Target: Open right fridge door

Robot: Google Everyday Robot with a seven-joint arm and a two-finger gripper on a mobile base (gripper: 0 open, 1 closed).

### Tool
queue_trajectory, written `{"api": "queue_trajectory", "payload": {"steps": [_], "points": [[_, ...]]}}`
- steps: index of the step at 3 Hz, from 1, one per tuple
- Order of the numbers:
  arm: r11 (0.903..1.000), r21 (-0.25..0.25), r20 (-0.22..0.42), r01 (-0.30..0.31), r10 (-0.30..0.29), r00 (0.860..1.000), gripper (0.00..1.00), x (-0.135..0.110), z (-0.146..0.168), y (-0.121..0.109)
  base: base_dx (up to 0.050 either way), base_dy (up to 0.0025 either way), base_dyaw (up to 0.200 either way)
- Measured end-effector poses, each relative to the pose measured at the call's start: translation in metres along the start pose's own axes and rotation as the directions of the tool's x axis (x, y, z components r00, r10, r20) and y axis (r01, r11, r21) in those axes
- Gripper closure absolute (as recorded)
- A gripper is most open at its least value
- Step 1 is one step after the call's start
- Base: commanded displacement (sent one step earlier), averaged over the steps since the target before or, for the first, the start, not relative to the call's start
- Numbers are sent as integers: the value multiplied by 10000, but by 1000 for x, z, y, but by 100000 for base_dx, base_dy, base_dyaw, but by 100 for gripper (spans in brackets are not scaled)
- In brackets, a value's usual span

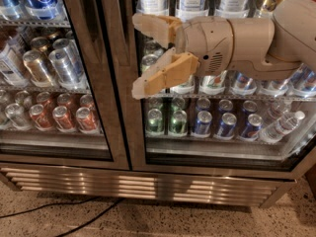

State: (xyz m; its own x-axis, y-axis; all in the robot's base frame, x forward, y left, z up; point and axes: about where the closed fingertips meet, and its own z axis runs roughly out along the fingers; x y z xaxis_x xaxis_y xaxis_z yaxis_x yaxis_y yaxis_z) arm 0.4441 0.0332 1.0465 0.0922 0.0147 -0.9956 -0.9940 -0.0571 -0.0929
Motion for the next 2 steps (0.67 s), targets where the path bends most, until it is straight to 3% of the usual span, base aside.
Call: {"api": "queue_trajectory", "payload": {"steps": [1,2], "points": [[9978,658,369,-19,-5,9993,0,2,-1,-1,0,0,0],[9978,658,369,-19,-5,9993,0,2,-1,-1,-2,3,19766]]}}
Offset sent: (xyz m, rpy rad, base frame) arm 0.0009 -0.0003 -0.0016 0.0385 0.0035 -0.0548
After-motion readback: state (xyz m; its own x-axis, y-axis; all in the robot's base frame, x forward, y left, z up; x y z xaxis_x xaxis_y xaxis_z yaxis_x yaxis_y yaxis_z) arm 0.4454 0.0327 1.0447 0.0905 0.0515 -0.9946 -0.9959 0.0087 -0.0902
